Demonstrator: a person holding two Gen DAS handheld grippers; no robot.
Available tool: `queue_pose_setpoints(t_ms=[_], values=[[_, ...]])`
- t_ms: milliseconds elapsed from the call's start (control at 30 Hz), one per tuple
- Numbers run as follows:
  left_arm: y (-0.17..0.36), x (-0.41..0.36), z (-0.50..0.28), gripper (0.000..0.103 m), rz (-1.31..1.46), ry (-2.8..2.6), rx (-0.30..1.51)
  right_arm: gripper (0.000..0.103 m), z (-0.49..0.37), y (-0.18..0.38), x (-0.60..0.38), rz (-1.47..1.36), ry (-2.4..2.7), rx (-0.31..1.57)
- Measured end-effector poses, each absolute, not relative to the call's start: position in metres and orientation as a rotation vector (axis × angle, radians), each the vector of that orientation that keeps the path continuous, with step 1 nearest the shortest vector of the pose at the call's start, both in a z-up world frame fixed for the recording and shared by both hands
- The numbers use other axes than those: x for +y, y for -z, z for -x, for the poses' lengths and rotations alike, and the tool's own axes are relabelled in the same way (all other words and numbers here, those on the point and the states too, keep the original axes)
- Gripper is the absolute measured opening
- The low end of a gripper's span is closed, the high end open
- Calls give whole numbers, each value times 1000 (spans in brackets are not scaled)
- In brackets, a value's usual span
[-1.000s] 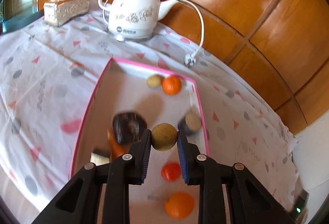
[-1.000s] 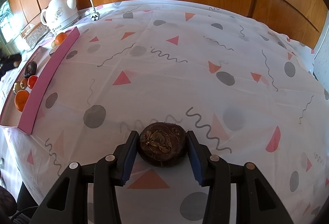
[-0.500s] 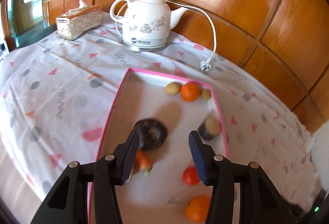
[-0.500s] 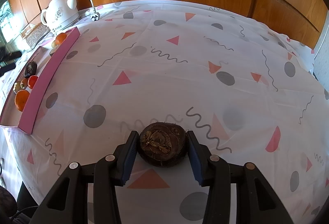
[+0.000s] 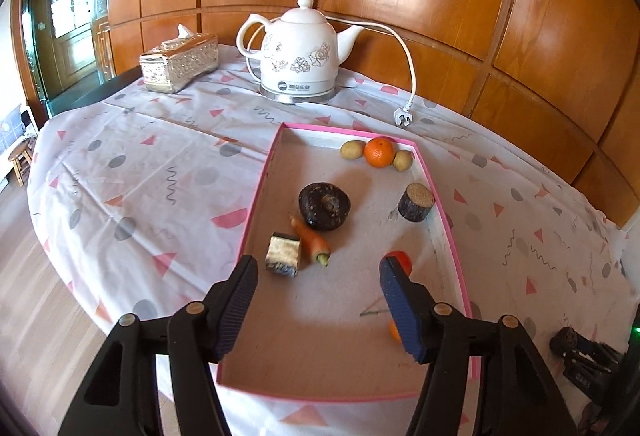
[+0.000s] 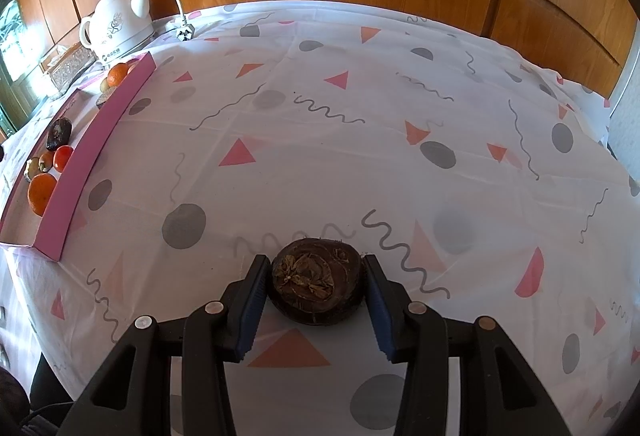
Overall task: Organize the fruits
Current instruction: 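Carry the dark brown cake into the tray and open the right tool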
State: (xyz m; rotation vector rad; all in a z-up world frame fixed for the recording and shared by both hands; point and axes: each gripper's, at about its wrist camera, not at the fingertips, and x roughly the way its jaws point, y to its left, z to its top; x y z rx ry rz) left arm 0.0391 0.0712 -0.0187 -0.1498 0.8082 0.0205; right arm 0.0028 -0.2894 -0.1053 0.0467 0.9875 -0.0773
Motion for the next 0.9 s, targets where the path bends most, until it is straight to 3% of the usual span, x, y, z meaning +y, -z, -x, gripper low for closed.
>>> queue_pose_setpoints(t_ms=[267,400,900], values=[[21,76,-23,68,155,-32,816,47,-4,101,-278,-53,26,993],[20,82,-18,77,166,-45,809,47,-13,97,-262,-73,-64,1009],[25,109,-12,83,226,-102,820,47,-62,62,-166,20,-363,986]])
